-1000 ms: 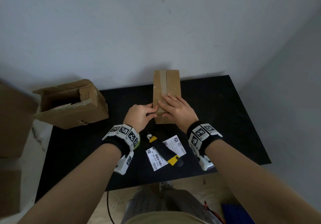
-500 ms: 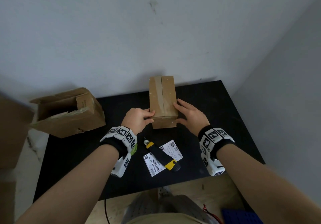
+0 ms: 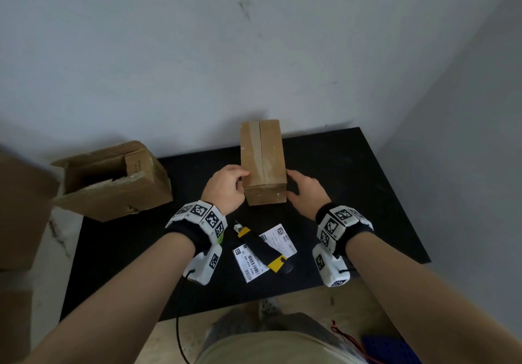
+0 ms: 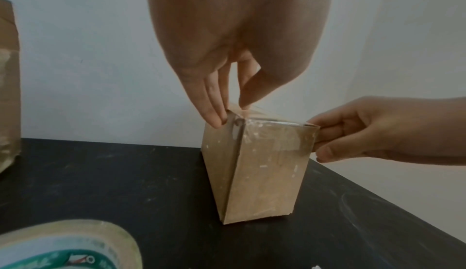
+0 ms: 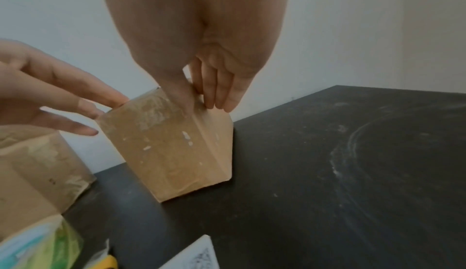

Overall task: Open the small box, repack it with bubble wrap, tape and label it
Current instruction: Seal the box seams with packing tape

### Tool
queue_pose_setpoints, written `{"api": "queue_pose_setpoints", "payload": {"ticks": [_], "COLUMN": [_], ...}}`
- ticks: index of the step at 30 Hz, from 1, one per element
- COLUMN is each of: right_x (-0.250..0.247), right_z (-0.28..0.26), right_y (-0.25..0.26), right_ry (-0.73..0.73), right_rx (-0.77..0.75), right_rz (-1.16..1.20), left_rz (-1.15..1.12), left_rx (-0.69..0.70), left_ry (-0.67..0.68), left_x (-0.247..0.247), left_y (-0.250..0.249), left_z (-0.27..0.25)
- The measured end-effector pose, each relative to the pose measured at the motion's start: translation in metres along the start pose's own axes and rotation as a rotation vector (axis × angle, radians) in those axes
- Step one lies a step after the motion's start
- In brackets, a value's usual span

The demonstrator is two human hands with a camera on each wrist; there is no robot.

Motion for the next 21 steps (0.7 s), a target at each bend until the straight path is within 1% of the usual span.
{"api": "queue_pose_setpoints", "payload": {"ticks": [3,6,9,11,12,14,16,17,19,21], "right_x": [-0.002,-0.003,0.003,0.005,0.005,0.007,0.02,0.029,0.049,0.058], "right_z": [-0.001,-0.004,-0.002,0.002,0.005,0.012,0.019,0.021,0.025,0.022], "right_y": [0.008,0.02,0.024,0.021,0.015,-0.006,-0.027,-0.034,-0.04,-0.035], "right_ry": [-0.003,0.019,0.036,0.008,-0.029,-0.124,-0.137,-0.11,-0.032,0.053], "right_rx": [0.02,0.0,-0.005,0.022,0.065,0.226,0.402,0.47,0.558,0.593], "right_rz": [0.127,0.271,0.369,0.459,0.527,0.648,0.723,0.76,0.871,1.008], "left_rz": [0.025,0.062,0.116,0.174,0.197,0.195,0.144,0.113,0.051,-0.02], "left_rx": [-0.09,-0.196,-0.305,-0.363,-0.382,-0.411,-0.447,-0.464,-0.484,-0.473], "left_ry": [0.019,0.057,0.042,0.026,0.022,0.041,0.071,0.081,0.078,0.049], "left_x": [0.001,0.006,0.004,-0.003,-0.006,-0.008,-0.006,-0.006,-0.006,-0.011], "left_y": [-0.002,0.0,0.003,0.004,0.004,0.003,0.006,0.009,0.015,0.019], "left_z": [-0.001,-0.001,-0.001,-0.003,-0.003,-0.002,-0.001,0.0,-0.001,-0.003]}}
Point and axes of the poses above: each hand's wrist, its own z-axis towards the middle knuckle, its own x-axis out of the palm, y = z × x, the point moved 8 cm from there along z, towards the middle knuckle, and after that the axes turned 8 degrees about -y, right-handed, at the moved point
